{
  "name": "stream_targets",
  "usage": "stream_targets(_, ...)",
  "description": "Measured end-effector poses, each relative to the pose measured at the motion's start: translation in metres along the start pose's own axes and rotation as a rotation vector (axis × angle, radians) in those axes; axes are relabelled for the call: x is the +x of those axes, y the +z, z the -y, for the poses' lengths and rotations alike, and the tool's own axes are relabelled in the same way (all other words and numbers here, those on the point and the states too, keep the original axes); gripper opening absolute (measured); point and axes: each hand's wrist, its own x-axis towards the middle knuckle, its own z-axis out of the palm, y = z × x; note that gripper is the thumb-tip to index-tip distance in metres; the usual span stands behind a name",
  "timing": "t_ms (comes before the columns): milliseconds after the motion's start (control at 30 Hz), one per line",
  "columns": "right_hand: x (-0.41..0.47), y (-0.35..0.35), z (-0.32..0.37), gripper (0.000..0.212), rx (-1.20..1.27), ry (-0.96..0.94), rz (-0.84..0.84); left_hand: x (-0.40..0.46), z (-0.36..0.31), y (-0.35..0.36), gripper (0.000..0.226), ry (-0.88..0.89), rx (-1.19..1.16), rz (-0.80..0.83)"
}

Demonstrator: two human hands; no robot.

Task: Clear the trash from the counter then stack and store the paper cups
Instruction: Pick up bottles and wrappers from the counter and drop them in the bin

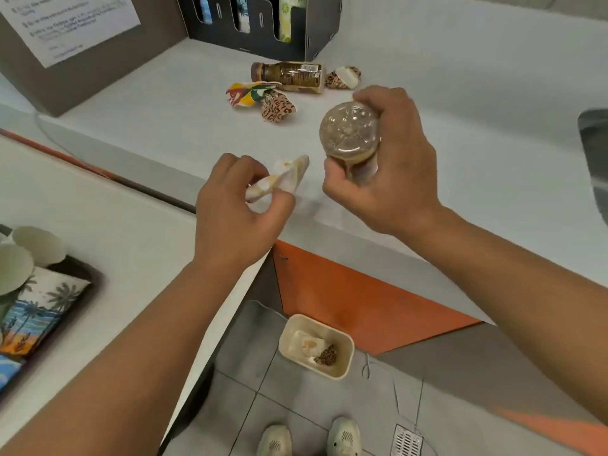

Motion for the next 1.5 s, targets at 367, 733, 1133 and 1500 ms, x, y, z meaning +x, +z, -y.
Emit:
stream_targets(367, -0.184, 0.034, -0.007, 0.057, 0.221, 0.019, 0.313, -0.11, 0.028, 0.03, 0.032, -0.037, 0.199, 0.374)
stream_targets(733, -0.37, 0.128, -0.103, 0.052, 0.118, 0.493, 0.865, -0.249, 0.14, 0.154, 0.022, -0.247, 0.365, 0.846)
stream_targets(1133, -0.496, 0.242, -0.193, 0.049, 0.007, 0.695, 0.964, -0.343, 0.258, 0.299, 0.032, -0.245, 0.35, 1.045)
stream_targets(1500, -0.518, 0.276, -0.23, 0.047, 0.001, 0.738, 0.891, -0.348, 0.295, 0.339, 0.039, -0.373, 0.265, 1.162)
